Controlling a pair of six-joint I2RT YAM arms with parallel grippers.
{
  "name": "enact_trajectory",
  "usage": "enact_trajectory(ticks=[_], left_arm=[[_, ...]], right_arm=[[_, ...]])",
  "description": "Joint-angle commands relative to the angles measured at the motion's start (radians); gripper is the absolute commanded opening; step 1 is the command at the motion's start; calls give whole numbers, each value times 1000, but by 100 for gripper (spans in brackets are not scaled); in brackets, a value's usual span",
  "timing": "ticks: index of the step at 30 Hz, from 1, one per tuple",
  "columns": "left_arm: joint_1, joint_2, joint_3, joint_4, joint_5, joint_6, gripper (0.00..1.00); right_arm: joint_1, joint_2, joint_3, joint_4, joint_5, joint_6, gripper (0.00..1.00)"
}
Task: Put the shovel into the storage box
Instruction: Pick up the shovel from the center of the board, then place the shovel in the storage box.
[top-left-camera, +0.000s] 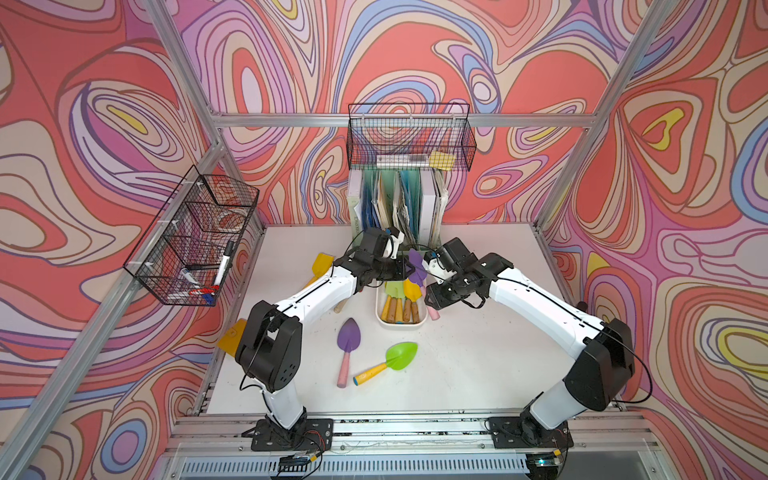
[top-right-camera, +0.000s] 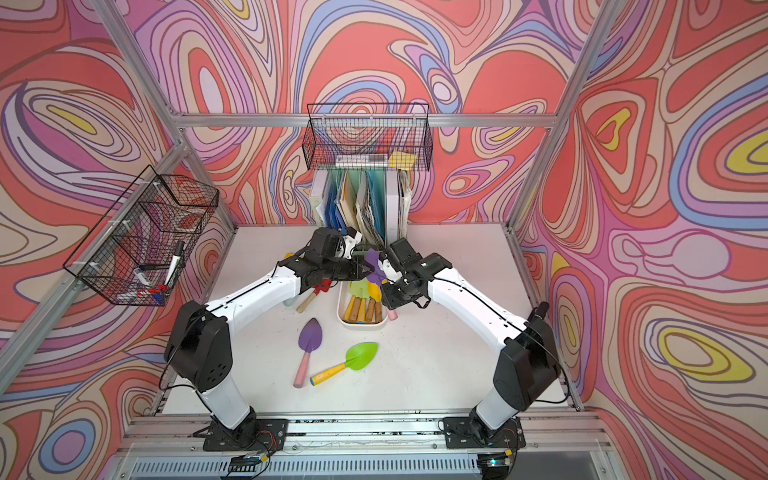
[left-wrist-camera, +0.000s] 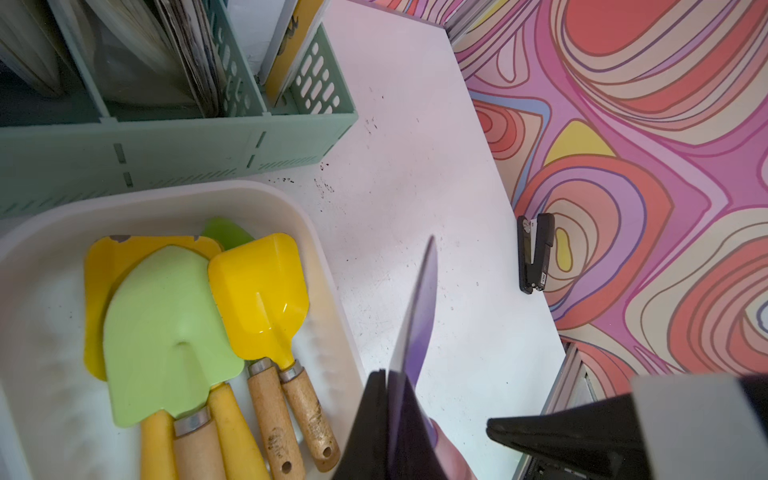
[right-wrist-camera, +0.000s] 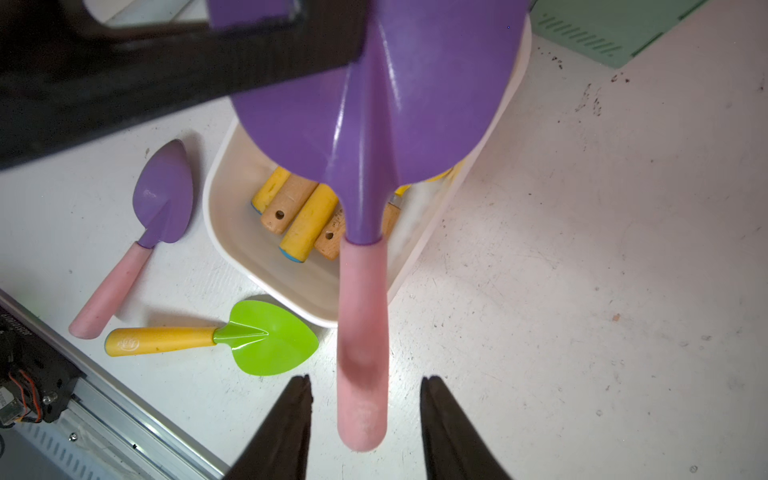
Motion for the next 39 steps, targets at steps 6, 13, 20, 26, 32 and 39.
enact_trajectory(ticks=[6,13,20,26,32,39], left_arm=[[102,89,187,-216,87,153,0],[127,187,309,-352,119,311,0],[126,264,395,-437,127,451,0],[127,287,416,-477,91,522,0],[126,304,390,-443,79,517,0],[127,319,341,-373,115,475,0]], right_arm=[[0,-100,-40,-30,-17,-14,45],[0,-121,-77,-32,-22,-17,44],[-1,-123,-91,-33,-27,-17,43],[0,-124,-103,-32,-28,-11,43],[-2,-118,-110,-31,-35,-5,42],[-2,-114,-121,-33,-36,-3,42]])
